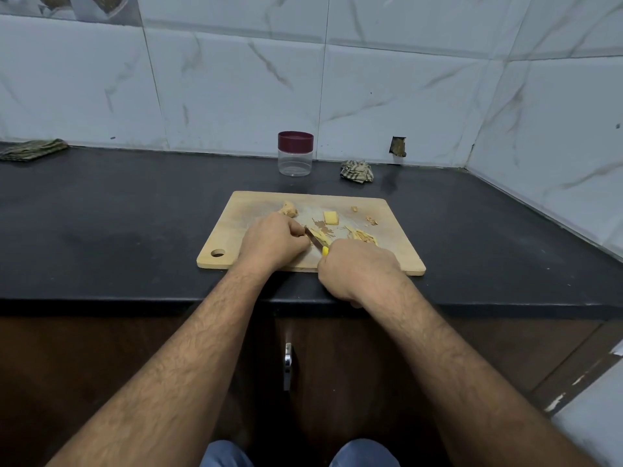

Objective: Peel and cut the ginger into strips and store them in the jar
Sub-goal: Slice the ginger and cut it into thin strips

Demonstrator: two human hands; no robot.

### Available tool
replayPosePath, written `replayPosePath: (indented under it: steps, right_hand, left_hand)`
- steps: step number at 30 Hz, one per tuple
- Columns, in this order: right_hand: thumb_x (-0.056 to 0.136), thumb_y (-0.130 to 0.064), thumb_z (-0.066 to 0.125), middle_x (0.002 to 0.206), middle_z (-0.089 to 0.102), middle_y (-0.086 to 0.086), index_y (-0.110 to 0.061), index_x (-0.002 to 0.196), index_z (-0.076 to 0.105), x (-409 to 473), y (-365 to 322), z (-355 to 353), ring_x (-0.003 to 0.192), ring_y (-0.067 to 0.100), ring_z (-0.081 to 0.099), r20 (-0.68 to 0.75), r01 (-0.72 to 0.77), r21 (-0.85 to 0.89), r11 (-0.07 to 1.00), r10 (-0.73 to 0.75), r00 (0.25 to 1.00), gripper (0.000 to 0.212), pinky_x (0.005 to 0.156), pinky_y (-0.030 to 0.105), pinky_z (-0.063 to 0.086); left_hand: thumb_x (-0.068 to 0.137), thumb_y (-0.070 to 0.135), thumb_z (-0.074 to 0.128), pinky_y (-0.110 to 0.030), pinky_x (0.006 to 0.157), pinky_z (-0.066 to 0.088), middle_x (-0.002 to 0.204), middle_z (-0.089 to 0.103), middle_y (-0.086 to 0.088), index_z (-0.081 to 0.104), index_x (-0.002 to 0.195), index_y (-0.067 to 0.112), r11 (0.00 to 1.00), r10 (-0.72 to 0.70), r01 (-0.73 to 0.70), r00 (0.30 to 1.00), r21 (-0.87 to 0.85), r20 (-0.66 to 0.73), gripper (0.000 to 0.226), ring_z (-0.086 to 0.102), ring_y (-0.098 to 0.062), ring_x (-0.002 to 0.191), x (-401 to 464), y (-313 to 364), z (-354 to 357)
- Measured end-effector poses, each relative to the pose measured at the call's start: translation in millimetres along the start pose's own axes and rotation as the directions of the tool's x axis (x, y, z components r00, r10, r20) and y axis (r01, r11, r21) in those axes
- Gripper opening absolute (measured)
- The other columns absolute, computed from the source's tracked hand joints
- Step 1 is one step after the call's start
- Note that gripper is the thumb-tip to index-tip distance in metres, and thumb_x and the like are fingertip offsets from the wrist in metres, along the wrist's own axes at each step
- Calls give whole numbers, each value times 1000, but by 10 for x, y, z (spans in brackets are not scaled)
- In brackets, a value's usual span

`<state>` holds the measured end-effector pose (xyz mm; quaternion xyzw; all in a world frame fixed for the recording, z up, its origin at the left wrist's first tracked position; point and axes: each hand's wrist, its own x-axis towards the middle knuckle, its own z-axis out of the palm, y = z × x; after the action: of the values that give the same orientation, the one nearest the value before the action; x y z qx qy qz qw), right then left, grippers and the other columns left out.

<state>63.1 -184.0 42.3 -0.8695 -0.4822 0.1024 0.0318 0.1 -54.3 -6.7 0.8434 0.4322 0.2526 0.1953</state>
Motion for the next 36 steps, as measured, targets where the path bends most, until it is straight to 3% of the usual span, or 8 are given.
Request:
replayPosePath:
  steps: [3,6,10,15,20,26,31,36]
  right_hand:
    - [99,-23,42,115,59,6,-16,121,56,-79,55,50,91,24,49,-2,5,-40,999,-5,1000,27,78,36,38]
    - [100,-24,43,105,56,4,-18,116,56,-161,152,120,95,23,55,-5,-6,-52,999,6,1000,22,76,36,43]
    - [102,-28,39,109,61,4,-18,115,58,-238,239,162,97,22,58,-53,4,-44,999,-7,999,26,76,35,46]
    - [102,-30,35,101,59,3,-18,107,58,-208,269,158,93,22,57,-79,-2,-7,1000,1,997,26,70,33,42]
    - [101,-30,36,99,59,2,-17,103,55,-158,277,138,91,22,58,-73,-20,42,999,23,997,23,68,33,43]
    - [100,-27,37,97,55,2,-19,98,50,-78,143,77,91,23,54,-73,-13,41,999,16,997,15,72,34,40]
    - [99,-22,39,97,52,4,-15,112,58,-28,46,53,89,25,51,-49,-15,34,999,16,999,24,74,34,40]
    - [100,-23,39,115,60,7,-15,118,58,-4,23,46,91,24,50,-39,-18,26,1000,19,999,28,76,35,40]
  left_hand:
    - [84,24,66,-31,83,51,106,74,8,78,103,27,1000,-3,3,1000,-1,1,23,63,-16,100,-5,1,-2]
    - [84,26,66,-29,81,49,106,73,9,78,103,27,1000,1,-1,1000,4,2,22,62,-15,98,-1,0,-1]
    - [85,29,67,-26,77,43,110,72,8,75,111,26,1000,5,-5,1000,5,-2,27,54,-9,89,10,-2,4]
    - [83,31,69,-25,73,40,88,64,7,73,113,25,1000,-7,6,1000,-18,-23,31,54,-12,83,12,-22,18]
    - [80,30,71,-26,69,38,90,68,5,73,100,26,999,-22,21,999,-30,-34,20,55,-12,82,21,-36,21]
    - [82,30,72,-24,68,36,75,55,13,75,102,24,999,-12,10,999,-41,-33,21,52,-9,79,30,-46,21]
    - [82,28,72,-23,72,38,94,71,7,76,105,24,999,-7,6,1000,-52,-27,23,56,-9,86,30,-49,27]
    - [82,28,71,-22,76,39,106,73,7,76,107,24,999,-16,14,1000,-48,-21,25,61,-11,97,50,-61,33]
